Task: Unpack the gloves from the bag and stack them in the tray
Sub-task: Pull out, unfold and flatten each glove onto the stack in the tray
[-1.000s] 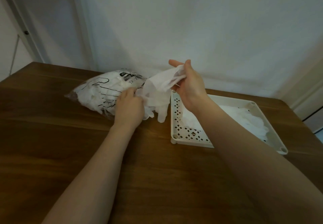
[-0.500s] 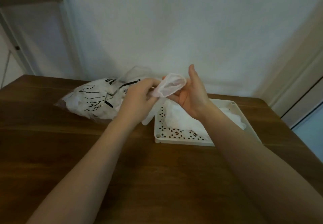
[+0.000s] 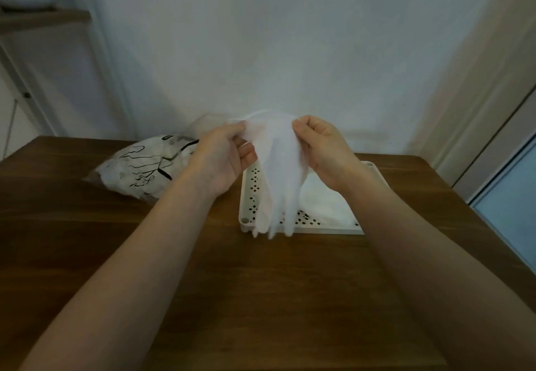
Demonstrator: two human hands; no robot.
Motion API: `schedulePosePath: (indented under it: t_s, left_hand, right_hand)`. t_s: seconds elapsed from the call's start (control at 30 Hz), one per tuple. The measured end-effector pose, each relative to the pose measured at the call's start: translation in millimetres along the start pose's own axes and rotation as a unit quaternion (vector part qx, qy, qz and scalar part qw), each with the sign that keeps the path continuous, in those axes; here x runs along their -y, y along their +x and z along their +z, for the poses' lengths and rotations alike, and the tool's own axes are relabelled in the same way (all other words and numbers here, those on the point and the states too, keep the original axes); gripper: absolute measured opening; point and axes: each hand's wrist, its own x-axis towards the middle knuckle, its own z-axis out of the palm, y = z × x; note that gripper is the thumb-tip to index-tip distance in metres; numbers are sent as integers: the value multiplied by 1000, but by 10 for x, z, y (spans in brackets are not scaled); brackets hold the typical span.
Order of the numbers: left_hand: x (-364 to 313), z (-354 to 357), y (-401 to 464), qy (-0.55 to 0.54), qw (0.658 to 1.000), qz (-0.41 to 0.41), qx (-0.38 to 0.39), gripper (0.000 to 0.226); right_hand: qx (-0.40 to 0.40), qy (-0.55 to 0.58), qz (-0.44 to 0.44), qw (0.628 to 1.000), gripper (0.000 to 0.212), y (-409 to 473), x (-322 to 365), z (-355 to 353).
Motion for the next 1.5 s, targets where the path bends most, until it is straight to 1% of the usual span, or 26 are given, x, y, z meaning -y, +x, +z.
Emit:
schedulePosePath:
  t_s: [0.1, 0.17, 0.23, 0.3, 0.37, 0.4, 0.43, 0.47, 0.53, 0.63, 0.7, 0.77, 0.83, 0.9, 0.93, 0.97, 1.03, 1.1, 1.13, 1.2, 1.27, 1.33, 1.37, 1.4, 1.43, 1.5]
  left_hand:
    - [50, -88, 18, 9, 996, -51, 77, 16]
    - [59, -89, 36, 67, 989, -75, 112, 27]
    - [57, -38, 83, 119, 980, -99, 123, 37]
    - [45, 37, 113, 141, 971, -153, 120, 45]
    - [76, 113, 132, 217, 943, -212, 140, 59]
    - [122, 128, 158, 276, 920, -225, 166, 64]
    - [174, 153, 179, 320, 899, -228, 193, 63]
    - [224, 191, 196, 340, 888, -221, 215, 57]
    - [291, 278, 225, 320, 900, -197, 223, 48]
    - [375, 388, 280, 288, 926, -160, 183, 47]
    - [427, 419, 341, 304, 934, -124, 139, 31]
    - [466, 412, 398, 308, 940, -88, 115, 19]
    - [466, 404, 423, 296, 947, -59, 113, 15]
    - [479, 390, 474, 292, 950, -33, 107, 19]
    - [483, 375, 502, 294, 950, -23, 100, 23]
    - [482, 366, 523, 298, 950, -16, 96, 27]
    - [484, 355, 586, 310, 946, -4, 97, 27]
    - [474, 351, 624, 332, 938, 17, 103, 18]
    - [464, 364, 642, 344, 933, 29, 102, 12]
    - [449, 401, 713, 363, 925, 51, 97, 4]
    - [410, 456, 782, 365, 923, 69, 96, 5]
    - [358, 540, 852, 355, 926, 82, 104, 7]
    - [338, 584, 879, 342, 930, 88, 108, 7]
    - [326, 628, 898, 323, 935, 97, 114, 8]
    - [318, 656, 910, 304, 939, 108, 120, 7]
    - [334, 636, 925, 290, 938, 122, 144, 4]
  right_hand:
    - [8, -50, 5, 999, 24, -61, 22, -92]
    - [27, -85, 14, 996, 23, -107, 41, -176]
    - [52, -117, 26, 991, 21, -142, 55, -275]
    - [94, -134, 42, 986, 15, -172, 61, -364]
    - [141, -110, 59, 982, 13, -186, 53, -474]
    - [161, -92, 68, 980, 14, -190, 48, -515]
    - [178, -79, 76, 978, 16, -196, 43, -552]
    - [191, -76, 82, 975, 19, -191, 34, -592]
    - [203, -82, 87, 972, 20, -171, 23, -655]
    - [179, -81, 89, 977, 15, -130, 10, -757]
    - [154, -76, 99, 980, 16, -117, -10, -868]
    - [149, -34, 122, 981, 25, -113, -59, -1030]
    - [172, 33, 147, 973, 28, -125, -118, -1202]
    - [206, 52, 158, 964, 41, -110, -223, -1365]
    - [209, 40, 164, 963, 49, -92, -282, -1432]
    - [202, 20, 174, 964, 50, -79, -322, -1480]
    - [179, -35, 190, 965, 33, -47, -357, -1559]
    - [151, -126, 201, 960, 13, -27, -320, -1574]
    - [126, -159, 201, 958, 8, -4, -309, -1577]
    - [62, -161, 194, 966, 5, 63, -303, -1579]
    - [8, -115, 175, 978, 5, 116, -254, -1526]
    - [-59, -67, 137, 987, 6, 169, -160, -1455]
    - [-96, -62, 109, 988, 6, 197, -112, -1424]
    - [-131, -94, 68, 985, 7, 215, -76, -1404]
    - [-157, -163, 19, 974, 9, 218, -41, -1391]
    - [-165, -318, -79, 930, 14, 171, -22, -1383]
